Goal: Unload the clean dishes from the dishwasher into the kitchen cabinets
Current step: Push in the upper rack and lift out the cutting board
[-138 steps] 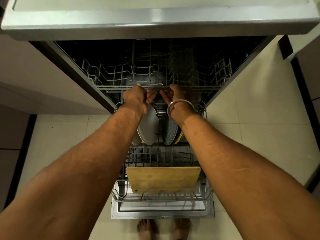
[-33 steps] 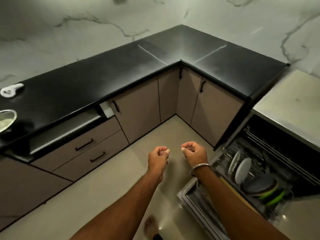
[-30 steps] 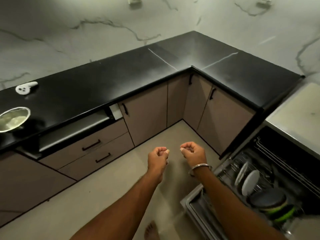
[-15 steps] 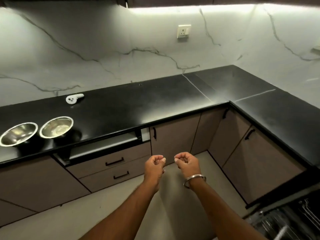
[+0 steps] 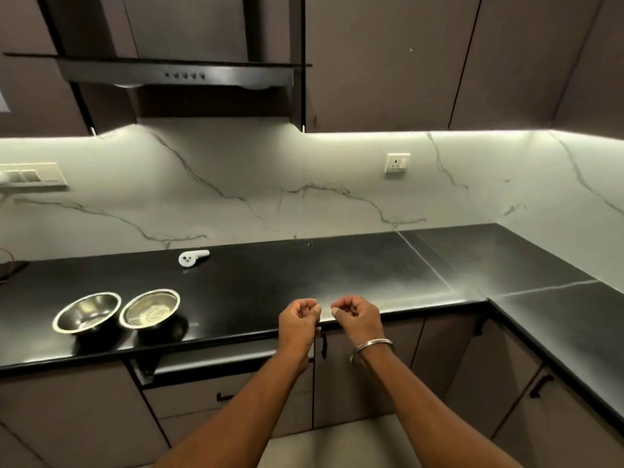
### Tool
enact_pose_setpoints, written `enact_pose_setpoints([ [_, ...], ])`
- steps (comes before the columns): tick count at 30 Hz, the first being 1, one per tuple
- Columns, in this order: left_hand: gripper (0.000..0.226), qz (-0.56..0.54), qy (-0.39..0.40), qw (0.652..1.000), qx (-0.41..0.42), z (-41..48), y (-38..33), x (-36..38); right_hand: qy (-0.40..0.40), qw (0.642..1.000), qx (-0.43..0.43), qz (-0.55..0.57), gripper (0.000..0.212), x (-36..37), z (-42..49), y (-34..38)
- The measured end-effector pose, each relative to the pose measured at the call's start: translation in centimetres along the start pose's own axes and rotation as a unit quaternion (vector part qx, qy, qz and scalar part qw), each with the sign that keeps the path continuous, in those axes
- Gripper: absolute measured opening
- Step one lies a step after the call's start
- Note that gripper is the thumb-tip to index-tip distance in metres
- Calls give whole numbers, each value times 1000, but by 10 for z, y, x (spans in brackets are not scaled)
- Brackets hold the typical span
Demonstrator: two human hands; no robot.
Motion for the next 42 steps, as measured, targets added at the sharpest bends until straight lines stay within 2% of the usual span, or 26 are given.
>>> enact_pose_setpoints([
  [14,16,-44,-27,992,113,102,-153,40,18,990,-97,98,14,-5,149,145],
  [24,24,-49,-30,980,188,235,-232,78,18,959,-36,281,30,38,283,194],
  [27,28,-36,-27,977,206,278,-252,87,15,934,2,358,37,51,326,198],
  [30,30,-34,-25,976,212,318,-268,96,17,898,33,438,35,60,363,202],
  [35,25,-3,-50,973,223,371,-286,109,20,878,71,473,37,75,412,202],
  [42,37,13,-80,970,230,405,-307,126,42,850,115,513,36,91,466,203],
])
Point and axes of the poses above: each hand's wrist, its own z-axis towards the middle knuckle, its own x-axis out of the palm, y = z × x, the point moved 2 cm from there along z, towards the middle knuckle, and after that the axes turned 1 degree about x, right-handed, at the moved point
